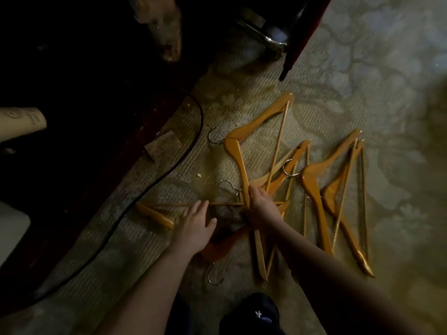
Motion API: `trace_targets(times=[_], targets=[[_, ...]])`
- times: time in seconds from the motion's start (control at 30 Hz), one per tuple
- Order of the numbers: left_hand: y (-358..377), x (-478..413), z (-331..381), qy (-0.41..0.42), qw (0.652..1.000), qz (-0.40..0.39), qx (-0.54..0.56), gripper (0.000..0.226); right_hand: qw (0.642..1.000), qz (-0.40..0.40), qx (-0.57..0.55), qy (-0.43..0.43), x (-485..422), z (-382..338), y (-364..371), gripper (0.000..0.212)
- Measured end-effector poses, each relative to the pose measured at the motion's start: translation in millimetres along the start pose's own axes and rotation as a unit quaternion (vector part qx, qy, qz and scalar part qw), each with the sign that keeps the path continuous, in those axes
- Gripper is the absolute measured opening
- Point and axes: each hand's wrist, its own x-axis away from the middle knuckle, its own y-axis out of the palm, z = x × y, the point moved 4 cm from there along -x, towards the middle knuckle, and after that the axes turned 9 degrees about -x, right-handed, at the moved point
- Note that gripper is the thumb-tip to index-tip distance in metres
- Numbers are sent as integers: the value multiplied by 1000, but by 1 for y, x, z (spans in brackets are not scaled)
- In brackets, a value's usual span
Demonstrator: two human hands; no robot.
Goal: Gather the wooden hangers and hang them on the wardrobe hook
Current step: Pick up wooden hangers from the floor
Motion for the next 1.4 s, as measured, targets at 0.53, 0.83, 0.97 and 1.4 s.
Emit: trace_targets(times=[0.53,0.83,0.97,1.4], targets=[[10,-60,-22,6,998,-11,-56,60,986,124,-95,54,-57,7,18,68],[29,7,2,-21,999,-32,28,57,963,163,-205,60,41,20,-22,43],[38,40,0,-19,997,-30,65,55,949,204,-225,81,98,29,-34,33],[74,60,-11,24,996,-78,-42,63,872,290,-356,168,196,70,-16,25]])
